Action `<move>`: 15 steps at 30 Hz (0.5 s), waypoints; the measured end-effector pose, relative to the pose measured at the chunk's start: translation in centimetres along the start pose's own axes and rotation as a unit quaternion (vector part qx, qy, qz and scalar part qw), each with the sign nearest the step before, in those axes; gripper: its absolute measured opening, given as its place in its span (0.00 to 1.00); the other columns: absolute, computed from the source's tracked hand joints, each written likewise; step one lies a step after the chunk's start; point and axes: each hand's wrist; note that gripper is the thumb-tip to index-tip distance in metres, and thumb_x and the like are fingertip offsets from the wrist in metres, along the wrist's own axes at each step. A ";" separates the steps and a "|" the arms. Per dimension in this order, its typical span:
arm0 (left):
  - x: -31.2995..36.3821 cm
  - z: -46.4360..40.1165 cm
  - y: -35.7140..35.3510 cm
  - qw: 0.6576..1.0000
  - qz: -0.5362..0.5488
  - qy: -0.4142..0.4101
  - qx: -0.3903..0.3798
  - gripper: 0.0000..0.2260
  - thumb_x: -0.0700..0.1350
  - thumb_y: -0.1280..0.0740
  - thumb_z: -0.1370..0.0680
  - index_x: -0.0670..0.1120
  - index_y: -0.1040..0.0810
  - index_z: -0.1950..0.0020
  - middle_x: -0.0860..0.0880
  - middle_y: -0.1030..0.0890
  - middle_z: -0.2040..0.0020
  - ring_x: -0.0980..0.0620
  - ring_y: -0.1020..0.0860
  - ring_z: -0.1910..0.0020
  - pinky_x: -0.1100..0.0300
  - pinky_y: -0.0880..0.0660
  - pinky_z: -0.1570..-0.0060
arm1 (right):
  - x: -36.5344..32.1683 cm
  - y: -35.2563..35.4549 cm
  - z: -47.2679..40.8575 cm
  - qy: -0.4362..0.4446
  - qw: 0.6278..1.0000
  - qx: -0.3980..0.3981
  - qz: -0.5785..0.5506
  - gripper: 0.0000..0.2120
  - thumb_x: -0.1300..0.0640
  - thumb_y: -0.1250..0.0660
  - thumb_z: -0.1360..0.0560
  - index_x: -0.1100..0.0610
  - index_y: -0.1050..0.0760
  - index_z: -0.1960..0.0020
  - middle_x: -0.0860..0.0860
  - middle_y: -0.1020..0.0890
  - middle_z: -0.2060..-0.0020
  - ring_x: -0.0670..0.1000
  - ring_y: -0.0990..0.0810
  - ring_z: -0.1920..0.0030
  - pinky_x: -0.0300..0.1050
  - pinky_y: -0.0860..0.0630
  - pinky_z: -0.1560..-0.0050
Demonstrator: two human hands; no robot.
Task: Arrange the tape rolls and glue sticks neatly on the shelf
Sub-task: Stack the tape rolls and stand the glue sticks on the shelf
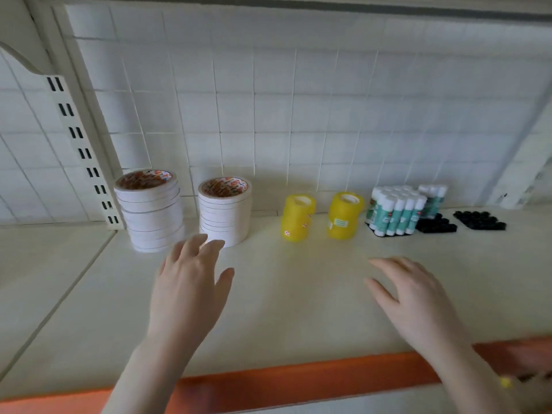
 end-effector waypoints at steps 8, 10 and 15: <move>12.6 1.3 -4.1 0.996 0.069 -0.045 -0.038 0.20 0.46 0.26 0.31 0.44 0.22 0.40 0.43 0.22 0.40 0.39 0.27 0.40 0.47 0.27 0.46 | 8.9 4.5 3.5 -0.117 0.990 0.073 0.003 0.13 0.60 0.28 0.30 0.62 0.21 0.46 0.58 0.19 0.53 0.62 0.21 0.52 0.58 0.23 0.52; 16.8 1.9 -5.4 0.994 0.089 -0.050 -0.047 0.20 0.47 0.27 0.29 0.45 0.23 0.38 0.43 0.24 0.38 0.41 0.28 0.38 0.47 0.29 0.43 | 12.5 6.4 4.5 -0.138 0.986 0.092 0.006 0.13 0.60 0.29 0.29 0.62 0.21 0.46 0.58 0.19 0.52 0.62 0.21 0.51 0.57 0.23 0.52; 29.7 4.0 -9.3 0.984 0.143 -0.067 -0.078 0.20 0.48 0.29 0.28 0.47 0.24 0.36 0.45 0.26 0.36 0.43 0.31 0.36 0.48 0.32 0.40 | 23.8 10.8 7.5 -0.171 0.975 0.137 0.036 0.14 0.61 0.25 0.33 0.62 0.21 0.49 0.60 0.19 0.55 0.64 0.20 0.55 0.57 0.22 0.55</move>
Point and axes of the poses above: each hand's wrist, its own z-axis away from the middle knuckle, its own y-axis out of the back of the hand, x = y × z
